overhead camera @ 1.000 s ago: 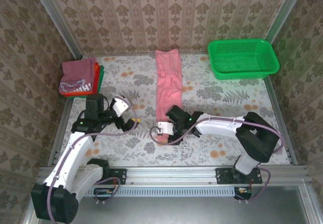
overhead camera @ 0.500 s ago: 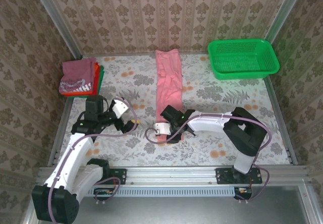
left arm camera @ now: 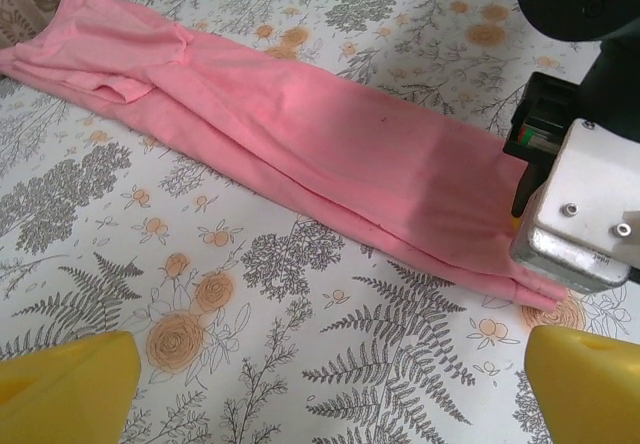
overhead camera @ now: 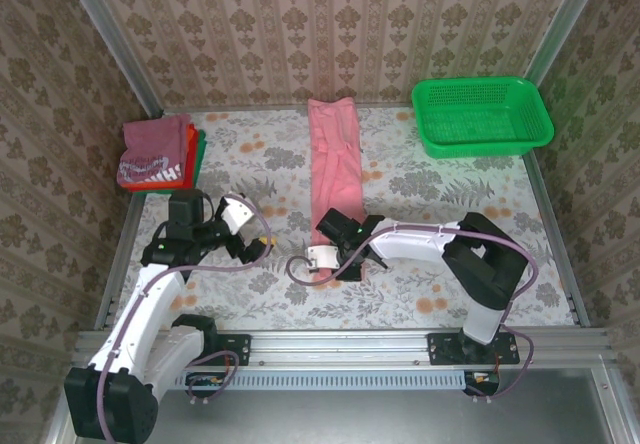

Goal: Fold and stack the t-shirts

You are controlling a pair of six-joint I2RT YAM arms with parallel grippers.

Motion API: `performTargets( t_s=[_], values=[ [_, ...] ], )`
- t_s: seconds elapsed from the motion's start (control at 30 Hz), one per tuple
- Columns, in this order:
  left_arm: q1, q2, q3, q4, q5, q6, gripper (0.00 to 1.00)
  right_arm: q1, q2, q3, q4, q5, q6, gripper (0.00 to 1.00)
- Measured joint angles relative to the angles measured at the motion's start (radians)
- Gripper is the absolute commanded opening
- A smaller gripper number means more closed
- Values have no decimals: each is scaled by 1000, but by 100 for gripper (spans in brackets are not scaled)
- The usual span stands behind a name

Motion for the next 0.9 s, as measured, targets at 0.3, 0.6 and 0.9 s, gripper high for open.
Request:
performTargets(
  t_s=[0.3,0.6,0.9],
  values=[
    [-39,0,-1,9,24,39,100,0,-196,3,-167,-57,8,0],
    [-39,11,-1,9,43,58,100,-87,-234,162,-275,-30,-76,0],
    [-39,11,-13,16,45,62,100,-229,-11,397,-263,45,-208,0]
  ],
)
